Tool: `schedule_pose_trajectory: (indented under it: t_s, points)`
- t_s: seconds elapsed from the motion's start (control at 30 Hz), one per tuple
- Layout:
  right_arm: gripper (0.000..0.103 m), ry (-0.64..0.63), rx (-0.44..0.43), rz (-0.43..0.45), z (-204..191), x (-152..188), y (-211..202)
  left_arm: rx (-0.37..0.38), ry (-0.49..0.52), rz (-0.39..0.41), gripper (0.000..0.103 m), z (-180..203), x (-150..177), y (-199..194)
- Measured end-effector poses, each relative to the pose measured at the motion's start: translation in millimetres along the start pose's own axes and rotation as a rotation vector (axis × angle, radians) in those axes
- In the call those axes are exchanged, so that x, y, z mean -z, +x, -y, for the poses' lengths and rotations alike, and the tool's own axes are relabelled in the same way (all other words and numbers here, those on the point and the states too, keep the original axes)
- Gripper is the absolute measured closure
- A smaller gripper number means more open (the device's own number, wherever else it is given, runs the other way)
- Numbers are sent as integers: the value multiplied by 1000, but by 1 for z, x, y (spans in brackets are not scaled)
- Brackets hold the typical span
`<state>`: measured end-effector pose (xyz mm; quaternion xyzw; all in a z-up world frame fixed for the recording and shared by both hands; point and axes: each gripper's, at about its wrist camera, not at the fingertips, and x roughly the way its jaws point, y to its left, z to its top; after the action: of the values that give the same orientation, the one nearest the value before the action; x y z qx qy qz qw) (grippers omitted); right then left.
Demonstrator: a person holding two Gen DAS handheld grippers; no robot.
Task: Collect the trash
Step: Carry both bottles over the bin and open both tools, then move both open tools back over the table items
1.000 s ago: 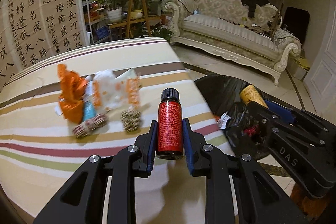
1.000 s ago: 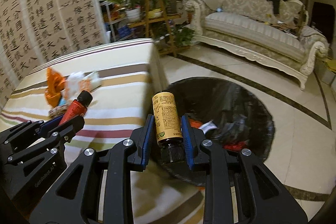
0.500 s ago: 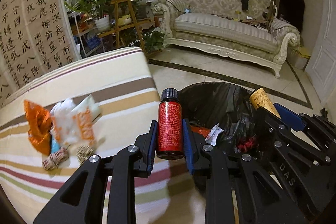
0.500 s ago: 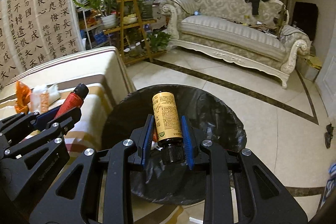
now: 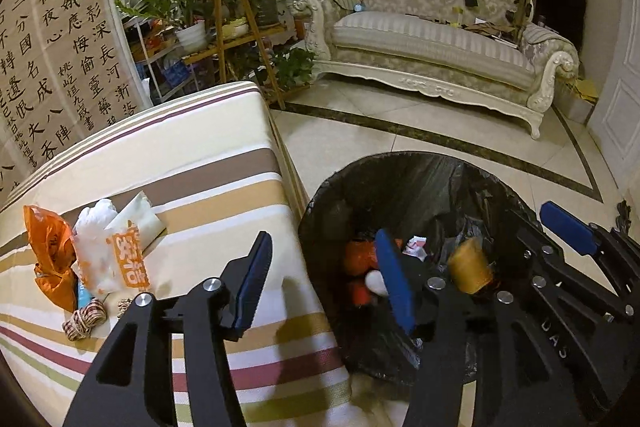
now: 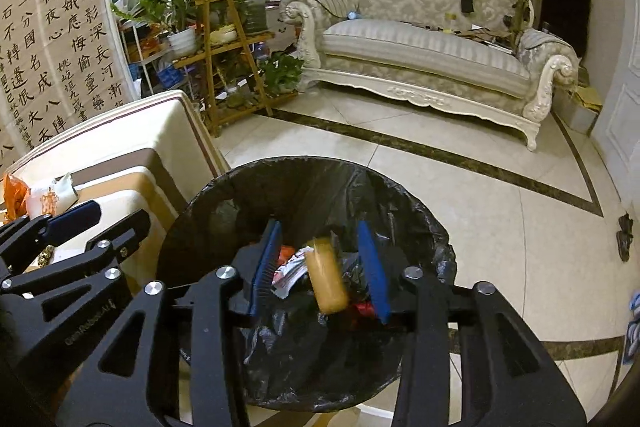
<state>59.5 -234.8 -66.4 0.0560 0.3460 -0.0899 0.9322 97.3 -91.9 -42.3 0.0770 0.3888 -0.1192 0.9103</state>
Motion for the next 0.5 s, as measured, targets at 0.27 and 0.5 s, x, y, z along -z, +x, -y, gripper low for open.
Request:
schedule_pose_trajectory:
  t_s: [0.27,0.5]
  points:
    - [63,5,0,8,-1,-1,-7,-17,-4,14,36,-2,1,-6]
    - [55,8,-21,5,-8,2,-15,-35,-39,17,33,-20,7,-18]
